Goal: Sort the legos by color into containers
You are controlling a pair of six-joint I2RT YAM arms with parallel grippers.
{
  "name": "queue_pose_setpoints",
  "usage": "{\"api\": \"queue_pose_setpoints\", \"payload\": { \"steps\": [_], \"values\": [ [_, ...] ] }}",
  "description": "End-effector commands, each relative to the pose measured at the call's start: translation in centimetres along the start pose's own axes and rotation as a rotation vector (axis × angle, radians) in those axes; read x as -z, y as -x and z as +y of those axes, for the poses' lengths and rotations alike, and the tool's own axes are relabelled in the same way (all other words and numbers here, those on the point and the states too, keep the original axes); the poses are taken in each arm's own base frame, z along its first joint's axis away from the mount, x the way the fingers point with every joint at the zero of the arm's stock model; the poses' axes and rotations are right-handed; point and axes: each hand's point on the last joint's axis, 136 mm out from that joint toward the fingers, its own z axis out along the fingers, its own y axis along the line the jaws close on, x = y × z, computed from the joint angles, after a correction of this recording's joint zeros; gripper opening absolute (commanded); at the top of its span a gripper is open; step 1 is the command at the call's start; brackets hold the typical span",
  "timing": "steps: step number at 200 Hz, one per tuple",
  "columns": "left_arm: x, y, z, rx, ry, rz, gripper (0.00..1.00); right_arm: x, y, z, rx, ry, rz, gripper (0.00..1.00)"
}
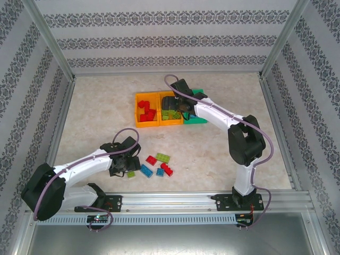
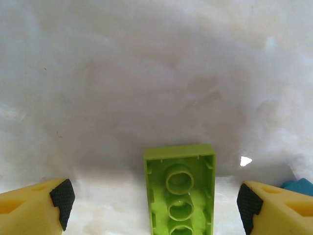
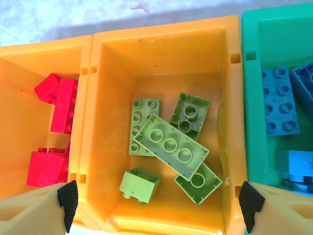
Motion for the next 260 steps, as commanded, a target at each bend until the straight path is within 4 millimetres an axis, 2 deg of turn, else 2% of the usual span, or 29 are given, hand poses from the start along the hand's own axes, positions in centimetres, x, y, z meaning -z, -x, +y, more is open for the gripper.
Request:
{"api": "queue_pose_setpoints", "payload": {
  "steps": [1, 16, 68, 114, 148, 221, 260],
  "values": [
    [-0.5, -0.6, 0.3, 0.033, 0.025, 0.017, 0.87, 1.5, 1.0, -0.3, 0.003, 0.005, -0.043, 0.89],
    [-0.8, -0.6, 0.1, 0.039, 0.02, 0.019, 0.86, 1.6, 0.9, -0.7, 0.007, -0.002, -0.045, 0.89],
    [-1.8, -0.6, -0.1, 0.042, 0.025, 0.026, 0.74, 2.1, 0.3, -2.3, -0.005, -0.019, -0.041, 0.9],
    [-2.5, -0.6, -0.3, 0.041, 0.029, 0.03, 0.66, 3.6, -0.6, -4.7, -0.008, -0.067, -0.055, 0.9],
    [-2.3, 0.2, -0.5, 0.035, 0.032, 0.0, 0.57, 4.8, -1.8, -6.5, -0.013, -0.105, -0.062, 0.91],
    [-3.5, 1.1, -1.0, -0.019, 0.075, 0.003, 0.36, 7.7, -4.7, -10.3, -0.029, -0.174, -0.072, 0.92],
    [-3.3, 2.3, -1.6, -0.021, 0.065, -0.035, 0.32, 9.0, -6.1, -11.8, -0.035, -0.21, -0.081, 0.92]
  ]
}}
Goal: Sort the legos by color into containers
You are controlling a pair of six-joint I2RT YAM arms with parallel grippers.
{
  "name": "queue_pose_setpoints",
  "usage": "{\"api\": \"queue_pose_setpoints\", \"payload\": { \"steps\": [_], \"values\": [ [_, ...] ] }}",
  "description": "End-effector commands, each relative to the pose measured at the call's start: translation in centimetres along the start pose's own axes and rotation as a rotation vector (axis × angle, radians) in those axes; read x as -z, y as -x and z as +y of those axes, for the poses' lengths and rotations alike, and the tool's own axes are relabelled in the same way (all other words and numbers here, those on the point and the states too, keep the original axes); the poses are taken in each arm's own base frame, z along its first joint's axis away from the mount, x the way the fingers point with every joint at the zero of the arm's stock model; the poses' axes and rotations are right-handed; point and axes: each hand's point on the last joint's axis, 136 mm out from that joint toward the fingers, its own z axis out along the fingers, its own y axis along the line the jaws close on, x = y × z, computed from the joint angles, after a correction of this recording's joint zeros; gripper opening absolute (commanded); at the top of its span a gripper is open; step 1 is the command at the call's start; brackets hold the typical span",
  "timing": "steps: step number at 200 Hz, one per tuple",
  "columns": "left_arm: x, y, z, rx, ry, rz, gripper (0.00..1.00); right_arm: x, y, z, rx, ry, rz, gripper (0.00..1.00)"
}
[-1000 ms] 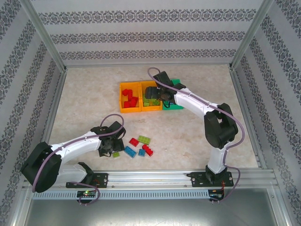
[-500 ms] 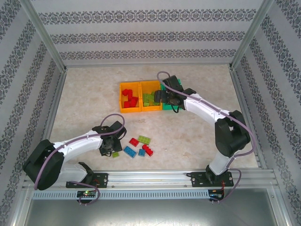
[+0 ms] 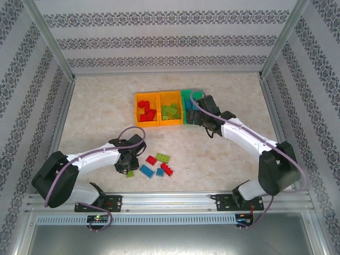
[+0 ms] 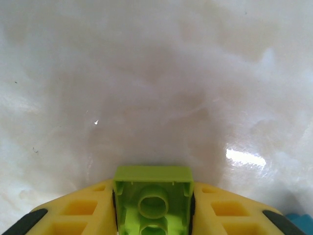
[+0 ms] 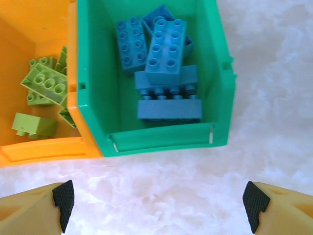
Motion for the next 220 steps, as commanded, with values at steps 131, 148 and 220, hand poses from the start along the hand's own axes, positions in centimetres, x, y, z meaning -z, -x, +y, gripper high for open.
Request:
{"api": "queue_pose_setpoints", "payload": {
  "steps": [131, 148, 220],
  "values": [
    [4.9, 9.3, -4.9, -0.088, -0.073, -0.269, 0.29, 0.7, -5.9, -2.1, 0.051, -0.075, 0.046, 0.92],
    [5.8, 10.7, -6.6, -0.114, -0.101, -0.289, 0.29, 0.7, -6.4, -2.2, 0.047, -0.078, 0.05, 0.92],
    [11.7, 18.0, -17.6, -0.281, -0.293, -0.385, 0.27, 0.7, -9.0, -0.4, 0.117, -0.058, 0.061, 0.92]
  ]
}}
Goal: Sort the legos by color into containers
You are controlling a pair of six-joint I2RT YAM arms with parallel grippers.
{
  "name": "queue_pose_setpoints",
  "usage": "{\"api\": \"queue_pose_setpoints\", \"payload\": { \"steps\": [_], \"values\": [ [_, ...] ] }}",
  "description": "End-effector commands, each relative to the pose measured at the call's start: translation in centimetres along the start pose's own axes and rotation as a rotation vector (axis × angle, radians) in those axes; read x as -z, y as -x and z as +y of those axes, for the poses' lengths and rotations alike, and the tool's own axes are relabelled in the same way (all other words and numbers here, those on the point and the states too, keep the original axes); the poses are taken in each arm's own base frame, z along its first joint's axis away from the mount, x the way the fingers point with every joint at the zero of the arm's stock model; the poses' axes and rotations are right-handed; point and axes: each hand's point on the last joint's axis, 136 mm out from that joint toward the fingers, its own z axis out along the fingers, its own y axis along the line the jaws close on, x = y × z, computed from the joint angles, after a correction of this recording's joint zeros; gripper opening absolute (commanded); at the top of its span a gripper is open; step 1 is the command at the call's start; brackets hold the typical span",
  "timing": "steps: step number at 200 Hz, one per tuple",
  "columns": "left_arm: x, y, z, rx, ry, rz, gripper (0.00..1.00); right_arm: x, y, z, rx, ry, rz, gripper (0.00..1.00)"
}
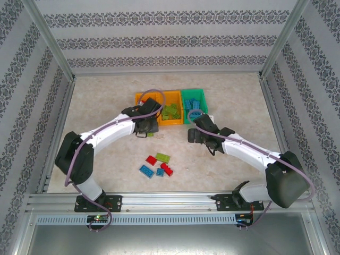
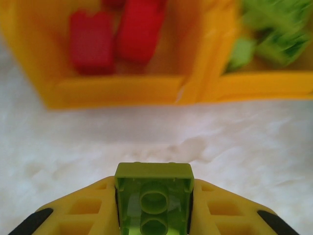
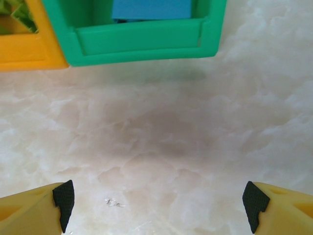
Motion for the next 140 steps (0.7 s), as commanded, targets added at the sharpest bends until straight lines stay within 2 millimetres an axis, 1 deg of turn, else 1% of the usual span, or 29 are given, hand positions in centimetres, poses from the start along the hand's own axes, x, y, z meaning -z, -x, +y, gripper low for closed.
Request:
{"api": "queue_pose_setpoints", "payload": {
  "steps": [1, 9, 11, 29, 39, 53, 71, 81, 99, 123, 140],
  "values": [
    [0.3, 3.6, -2.9, -0.084, -0.071, -0.043, 0.27, 0.0, -0.9, 0.6, 0.029, -0.015, -0.012, 0.92],
    [0.0, 4.6, -3.6, -0.105, -0.071, -0.051, 0.27, -0.1, -1.4, 0.9, 0.042, -0.015, -0.004, 0.92],
    [0.2, 5.1, -3.9, -0.107, -0.075, -0.06, 0.27, -0.2, -1.5, 1.0, 0.044, -0.015, -0.002, 0.92],
    [-0.9, 7.2, -5.2, -0.133, -0.075, -0.066, 0.27, -0.4, -2.6, 1.8, 0.061, 0.0, 0.012, 0.91],
    [-1.8, 8.3, -5.9, -0.141, -0.079, -0.065, 0.27, -0.4, -3.0, 2.0, 0.058, 0.008, 0.014, 0.91],
    [-3.1, 9.8, -6.3, -0.144, -0.07, -0.066, 0.27, -0.4, -3.6, 2.3, 0.047, 0.014, 0.017, 0.91],
    [-4.8, 11.2, -6.7, -0.145, -0.065, -0.061, 0.27, -0.3, -4.0, 2.9, 0.047, 0.032, 0.013, 0.91],
    [-5.7, 11.6, -7.0, -0.143, -0.069, -0.048, 0.29, -0.1, -4.2, 3.3, 0.06, 0.044, 0.01, 0.91],
    [-6.4, 12.4, -7.3, -0.132, -0.079, -0.049, 0.32, 0.4, -4.4, 4.5, 0.114, 0.078, 0.0, 0.91],
    [-6.9, 12.9, -7.5, -0.116, -0.088, -0.058, 0.43, 0.9, -5.0, 6.1, 0.193, 0.127, 0.012, 0.91],
    [-6.7, 12.9, -7.7, -0.107, -0.105, -0.055, 0.56, 1.2, -5.9, 7.2, 0.233, 0.168, 0.036, 0.9]
  ]
}}
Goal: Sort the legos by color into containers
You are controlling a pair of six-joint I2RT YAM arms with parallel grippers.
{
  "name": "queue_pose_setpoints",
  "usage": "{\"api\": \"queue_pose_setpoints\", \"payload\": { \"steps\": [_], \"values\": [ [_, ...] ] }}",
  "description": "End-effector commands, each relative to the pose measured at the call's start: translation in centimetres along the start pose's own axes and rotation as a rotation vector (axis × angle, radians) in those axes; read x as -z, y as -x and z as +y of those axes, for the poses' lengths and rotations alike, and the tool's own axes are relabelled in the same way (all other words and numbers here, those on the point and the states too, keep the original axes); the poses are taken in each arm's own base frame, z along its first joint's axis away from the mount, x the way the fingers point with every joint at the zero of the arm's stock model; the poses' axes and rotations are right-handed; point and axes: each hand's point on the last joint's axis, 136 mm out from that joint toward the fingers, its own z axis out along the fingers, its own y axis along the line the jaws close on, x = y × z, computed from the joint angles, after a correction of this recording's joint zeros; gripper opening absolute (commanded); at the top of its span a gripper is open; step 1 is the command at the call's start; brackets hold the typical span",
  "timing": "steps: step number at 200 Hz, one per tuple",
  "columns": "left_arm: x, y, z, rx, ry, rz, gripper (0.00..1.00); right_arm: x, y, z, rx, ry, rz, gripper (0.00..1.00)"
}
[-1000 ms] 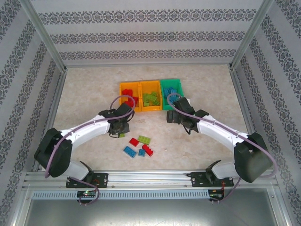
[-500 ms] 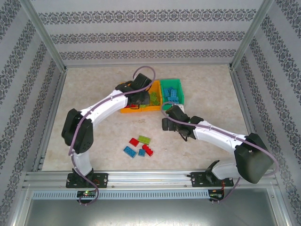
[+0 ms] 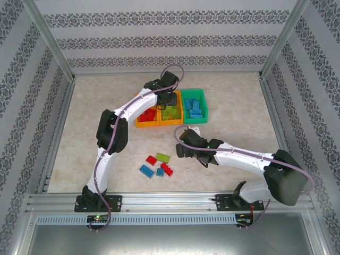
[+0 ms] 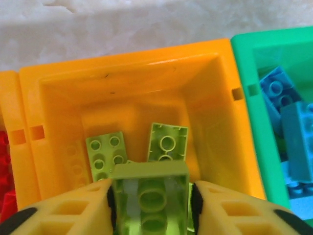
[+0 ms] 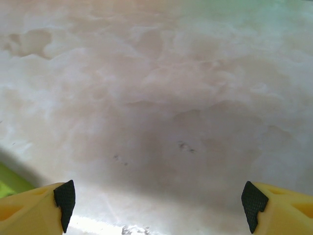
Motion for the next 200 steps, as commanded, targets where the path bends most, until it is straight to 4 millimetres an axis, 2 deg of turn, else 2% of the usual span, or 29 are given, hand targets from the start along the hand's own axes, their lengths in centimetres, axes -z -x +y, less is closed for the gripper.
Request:
{"api": "queue_pose_setpoints", "payload": {
  "steps": [1, 18, 39, 56, 88, 138, 162, 200],
  "values": [
    [1.5, 0.8, -0.5, -0.003, -0.028, -0.001, 0.57, 0.4, 0.0, 1.7, 0.067, 0.056, 0.001, 0.89],
    [2.1, 0.7, -0.6, 0.005, -0.041, 0.0, 0.74, 0.9, -0.6, 3.0, 0.119, 0.091, 0.011, 0.87],
    [3.3, 0.9, -0.8, 0.007, -0.064, -0.022, 0.85, 1.8, -1.5, 4.4, 0.177, 0.132, 0.014, 0.86],
    [4.7, 1.1, -0.8, 0.014, -0.08, -0.045, 1.0, 2.5, -2.4, 5.6, 0.219, 0.18, 0.019, 0.84],
    [7.3, 0.9, -1.0, 0.012, -0.127, -0.086, 1.0, 3.3, -4.4, 7.7, 0.311, 0.257, 0.05, 0.81],
    [10.2, -0.9, 1.1, 0.037, -0.121, -0.155, 1.0, 2.5, -6.5, 9.0, 0.397, 0.261, 0.127, 0.72],
    [10.9, -2.4, 2.3, 0.039, -0.099, -0.142, 1.0, 2.3, -7.1, 10.0, 0.431, 0.279, 0.157, 0.68],
    [11.3, -4.7, 4.5, 0.052, -0.054, -0.117, 0.99, 2.5, -7.9, 11.0, 0.459, 0.307, 0.174, 0.68]
  ]
}}
